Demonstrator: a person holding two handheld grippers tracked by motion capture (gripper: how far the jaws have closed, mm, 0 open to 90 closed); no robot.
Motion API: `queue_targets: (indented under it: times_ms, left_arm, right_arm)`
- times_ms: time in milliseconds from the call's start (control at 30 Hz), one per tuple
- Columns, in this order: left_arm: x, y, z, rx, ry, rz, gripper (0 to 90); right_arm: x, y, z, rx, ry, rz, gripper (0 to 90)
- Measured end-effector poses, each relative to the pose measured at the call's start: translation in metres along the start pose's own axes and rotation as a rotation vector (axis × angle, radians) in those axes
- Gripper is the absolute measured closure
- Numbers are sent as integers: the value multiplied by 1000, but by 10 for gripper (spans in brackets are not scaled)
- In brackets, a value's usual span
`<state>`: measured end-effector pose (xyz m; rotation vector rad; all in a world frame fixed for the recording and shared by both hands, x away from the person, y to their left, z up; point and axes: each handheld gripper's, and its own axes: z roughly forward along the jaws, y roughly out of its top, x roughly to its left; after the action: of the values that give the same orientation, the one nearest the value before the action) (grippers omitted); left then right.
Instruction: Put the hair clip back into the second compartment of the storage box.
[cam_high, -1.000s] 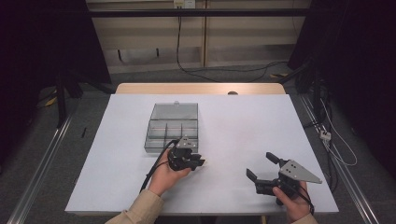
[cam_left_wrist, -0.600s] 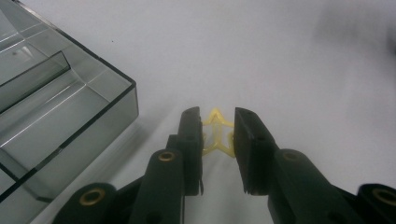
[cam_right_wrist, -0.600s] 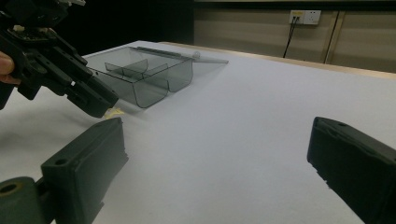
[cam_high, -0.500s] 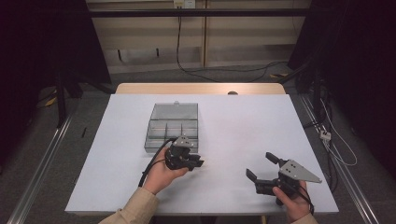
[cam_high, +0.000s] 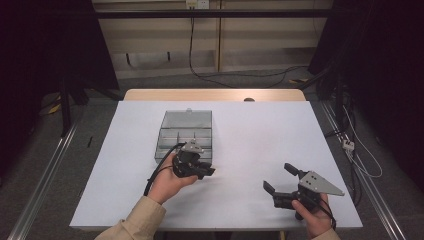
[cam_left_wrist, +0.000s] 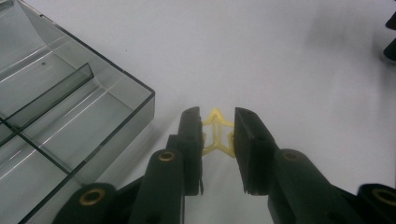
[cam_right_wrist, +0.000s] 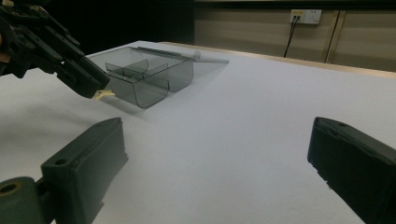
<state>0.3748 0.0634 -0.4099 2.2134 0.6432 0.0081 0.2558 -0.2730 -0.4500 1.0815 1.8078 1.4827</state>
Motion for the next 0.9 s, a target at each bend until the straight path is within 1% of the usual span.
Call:
queue_targets:
  times_ms: [233, 267, 300, 333, 367, 400, 467, 500, 833, 900]
  left_arm:
    - [2, 5, -5, -3, -16, 0, 732]
    - [2, 6, -6, -3, -12, 1, 732]
    - [1, 7, -8, 2, 11, 1, 732]
    - [3, 8, -9, 2, -10, 5, 732]
    - [3, 8, -10, 0, -5, 2, 732]
    - [4, 9, -11, 1, -12, 3, 732]
    - [5, 10, -12, 1, -10, 5, 732]
    - [5, 10, -13, 8, -8, 9, 732]
    - [9, 12, -16, 10, -7, -1, 732]
    - [10, 13, -17, 10, -8, 4, 732]
  right_arm:
    - [0, 0, 0, 1, 1, -2, 37]
    - [0, 0, 0, 0, 1, -1, 37]
    - [0, 0, 0, -1, 1, -1, 37]
    - [0, 0, 0, 1, 1, 0, 38]
    - [0, 0, 0, 0, 1, 0, 38]
    - [0, 0, 0, 0, 0, 0, 38]
    - [0, 0, -1, 1, 2, 1, 38]
    - [0, 0, 0, 1, 1, -1, 39]
    - [0, 0, -1, 0, 2, 0, 38]
    - [0, 0, -1, 1, 2, 0, 38]
